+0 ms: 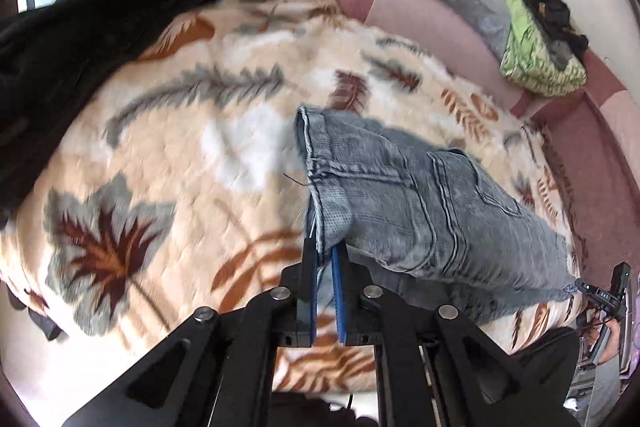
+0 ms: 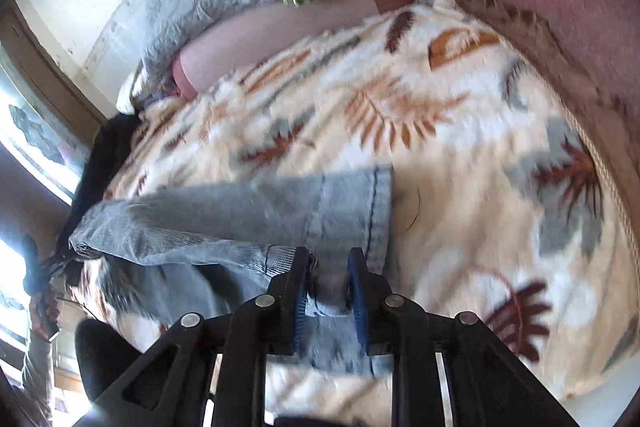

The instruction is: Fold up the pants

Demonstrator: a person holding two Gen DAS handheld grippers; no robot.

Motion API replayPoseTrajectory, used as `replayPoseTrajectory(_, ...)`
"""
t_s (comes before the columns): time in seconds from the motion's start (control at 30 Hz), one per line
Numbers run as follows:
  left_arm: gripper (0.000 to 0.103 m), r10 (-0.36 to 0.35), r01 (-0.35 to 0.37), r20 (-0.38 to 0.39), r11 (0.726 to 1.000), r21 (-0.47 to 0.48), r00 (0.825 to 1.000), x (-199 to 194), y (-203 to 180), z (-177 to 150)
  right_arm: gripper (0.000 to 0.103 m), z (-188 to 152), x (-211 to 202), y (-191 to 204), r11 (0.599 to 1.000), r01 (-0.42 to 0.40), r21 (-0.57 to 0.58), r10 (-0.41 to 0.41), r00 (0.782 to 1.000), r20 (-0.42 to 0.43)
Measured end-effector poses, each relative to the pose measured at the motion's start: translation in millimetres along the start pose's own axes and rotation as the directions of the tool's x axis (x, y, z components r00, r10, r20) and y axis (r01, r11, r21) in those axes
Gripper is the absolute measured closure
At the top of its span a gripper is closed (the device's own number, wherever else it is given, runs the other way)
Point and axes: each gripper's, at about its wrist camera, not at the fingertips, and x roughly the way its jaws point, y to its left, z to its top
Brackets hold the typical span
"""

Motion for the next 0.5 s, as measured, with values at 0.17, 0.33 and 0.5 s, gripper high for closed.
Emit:
replayPoseTrajectory(0.17,0.082,0.173,-0.165,0.079,0.981,-0.098,0.982,-29.8,18.4,3.7,0.043,-24.2,-18.4,-18.6,0.993,0.035,0.115,-0.038,0.999,0.025)
replayPoseTrajectory(0.33,0.044,0.109,-0.110,0.249,0.994,-0.009,0.962,-58.3,-30.7,15.0,0.037,5.3,-34.2,-16.5,0.979,-0.025,0.201,-0.002,0.992,0.130)
replayPoseTrajectory(0.5,0.044,0.076,-0.120,0.216,0.972,0.200,0.973,-11.3,-105.4,8.3,0.037,53.2,4.5,-5.8,0.981,0.035,0.191,-0.052,0.995,0.087)
